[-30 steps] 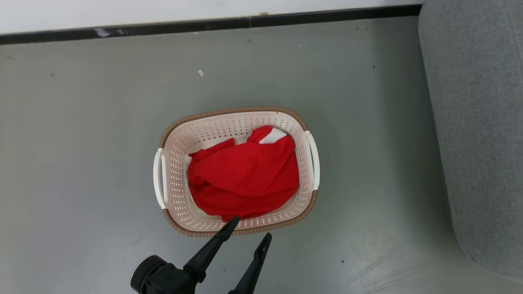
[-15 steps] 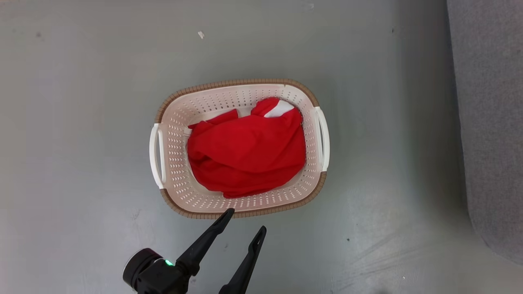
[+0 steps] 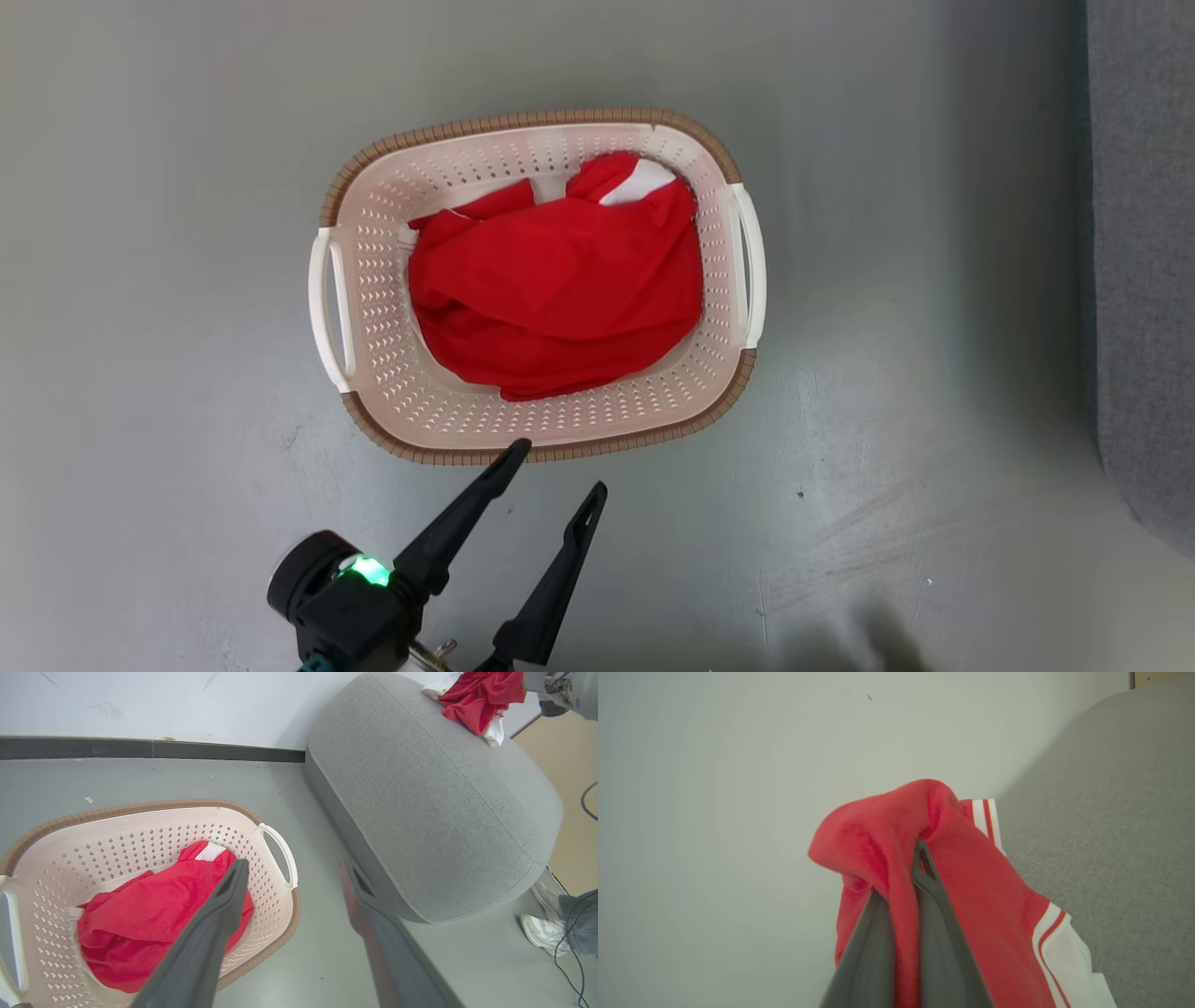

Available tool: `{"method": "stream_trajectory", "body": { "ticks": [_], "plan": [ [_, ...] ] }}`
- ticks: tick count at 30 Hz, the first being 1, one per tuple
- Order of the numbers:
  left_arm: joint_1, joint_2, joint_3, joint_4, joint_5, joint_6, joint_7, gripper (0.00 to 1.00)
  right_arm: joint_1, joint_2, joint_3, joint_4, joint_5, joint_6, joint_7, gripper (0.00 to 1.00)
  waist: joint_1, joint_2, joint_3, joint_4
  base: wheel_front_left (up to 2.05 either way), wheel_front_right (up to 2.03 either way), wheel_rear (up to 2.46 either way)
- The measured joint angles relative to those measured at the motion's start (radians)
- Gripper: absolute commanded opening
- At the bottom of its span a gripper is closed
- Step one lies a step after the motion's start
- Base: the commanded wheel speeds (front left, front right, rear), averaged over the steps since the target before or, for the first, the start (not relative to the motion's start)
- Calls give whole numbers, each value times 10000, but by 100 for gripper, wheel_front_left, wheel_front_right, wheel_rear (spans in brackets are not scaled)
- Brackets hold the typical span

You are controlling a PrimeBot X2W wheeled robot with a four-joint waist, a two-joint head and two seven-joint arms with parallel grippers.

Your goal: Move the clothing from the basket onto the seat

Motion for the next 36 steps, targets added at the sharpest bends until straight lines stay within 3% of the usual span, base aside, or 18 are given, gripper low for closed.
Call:
{"method": "stream_trajectory", "body": {
  "ticks": [2, 3, 4, 5, 6, 13, 24, 32, 36],
  "plan": [
    [-138, -2, 40, -40, 4, 0, -33, 100, 52, 109, -6, 96, -77, 0, -107, 4, 0, 0, 184, -10, 0, 0, 0],
    [-231, 0, 52, -56, 15, 0, -88, 100, 67, 153, -29, 142, -134, 0, -159, 16, 0, 0, 272, -15, 0, 0, 0],
    [-432, -4, 90, -119, 73, -2, -100, 100, 71, 226, -35, 211, -222, 0, -245, 61, 0, 0, 441, -27, 0, 0, 0],
    [-525, -10, 113, -146, 90, -2, -146, 100, 70, 253, -23, 230, -232, 0, -280, 84, 0, 0, 520, -33, 0, 0, 0],
    [-525, -10, 113, -146, 90, -2, -146, 100, 70, 253, -23, 230, -232, 0, -280, 100, 0, 0, 520, -33, 0, 0, 0],
    [-1138, -40, 385, -100, 155, -75, -454, 100, 84, 604, 372, 439, -635, 0, -717, 100, 0, 0, 937, -191, 0, 0, 0],
    [-2150, -217, 324, 562, 165, -261, -886, 100, 973, 932, 1235, 288, -654, 0, -1032, 100, 0, 0, 623, -455, 0, 0, 0],
    [-2636, -359, 320, 1317, 77, -301, -1057, 100, 1930, 1302, 2261, -934, -274, 0, -1122, 100, 0, -1, 151, -639, 0, 0, 0],
    [-2742, -414, 435, 1689, -21, -351, -1149, 100, 2537, 1513, 2491, -2132, -65, 0, -1122, 100, 0, 0, -141, -732, 0, 0, 0]
  ]
}}
